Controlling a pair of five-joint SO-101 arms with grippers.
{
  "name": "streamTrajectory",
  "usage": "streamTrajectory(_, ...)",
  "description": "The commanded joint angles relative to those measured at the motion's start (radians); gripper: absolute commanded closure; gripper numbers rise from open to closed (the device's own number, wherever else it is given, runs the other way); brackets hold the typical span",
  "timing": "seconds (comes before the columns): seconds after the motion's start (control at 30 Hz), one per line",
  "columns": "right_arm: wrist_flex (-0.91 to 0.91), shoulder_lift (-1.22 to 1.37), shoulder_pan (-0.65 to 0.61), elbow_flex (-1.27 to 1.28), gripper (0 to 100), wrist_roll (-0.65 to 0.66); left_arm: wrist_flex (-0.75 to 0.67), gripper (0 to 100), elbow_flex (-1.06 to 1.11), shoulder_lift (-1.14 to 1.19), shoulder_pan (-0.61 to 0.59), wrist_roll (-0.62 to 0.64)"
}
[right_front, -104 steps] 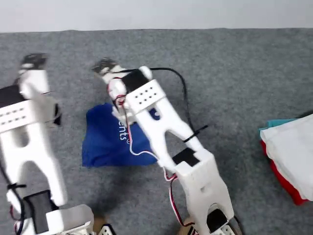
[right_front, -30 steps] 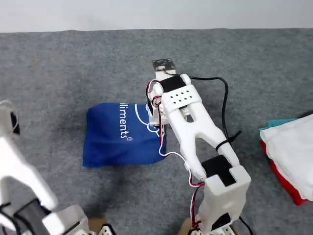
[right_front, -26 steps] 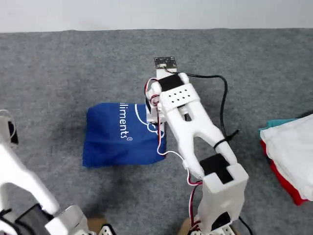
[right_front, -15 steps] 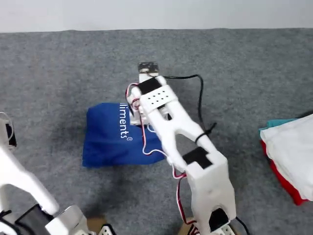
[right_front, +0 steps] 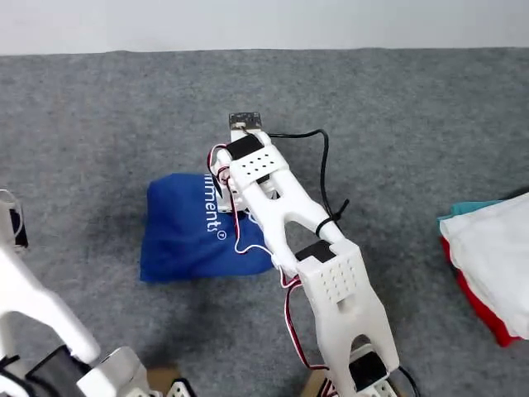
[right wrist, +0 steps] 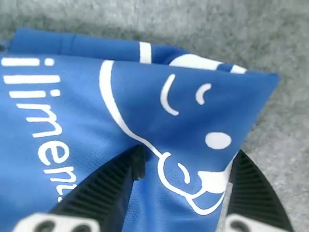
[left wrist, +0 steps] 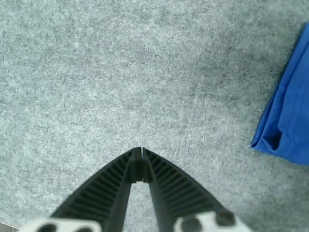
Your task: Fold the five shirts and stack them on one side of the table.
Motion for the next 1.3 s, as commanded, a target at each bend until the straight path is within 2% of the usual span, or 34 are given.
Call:
streamTrajectory(0.0, 0.001, -0.002, -0.007, -0.046, 75.2, -0.011, 0.021, 99, 0.001, -0.035, -0.009, -0.006)
streamTrajectory(0.17, 0.033, -0.012, 0.007, -0.046, 99.8, 0.018, 0.020, 99, 0.001, -0.034, -0.009, -0.008)
streamTrajectory(0.23, 0.071, -0.012, 0.015, -0.046, 97.0, 0.049, 0.020, 99, 0.001, -0.034, -0.009, -0.008)
streamTrajectory(0.43, 0.168, -0.016, 0.093, -0.046, 99.0, 0.054, 0.020, 99, 0.001, -0.034, -0.008, -0.011)
streamTrajectory(0.5, 0.188, -0.031, 0.137, -0.046, 99.0, 0.091, 0.020, 99, 0.001, -0.034, -0.008, -0.011)
streamTrajectory(0.67, 0.128, -0.077, 0.266, -0.046, 99.0, 0.457, 0.020, 99, 0.001, -0.034, -0.008, -0.011)
streamTrajectory(0.9, -0.077, -0.084, 0.400, -0.046, 99.0, 0.896, 0.020, 99, 0.002, -0.034, -0.008, -0.011)
streamTrajectory(1.1, -0.259, -0.084, 0.404, -0.046, 99.0, 1.320, 0.020, 99, 0.002, -0.035, -0.008, -0.011)
streamTrajectory(1.27, -0.292, -0.082, 0.383, -0.046, 99.0, 1.528, 0.021, 99, 0.002, -0.035, -0.009, -0.011)
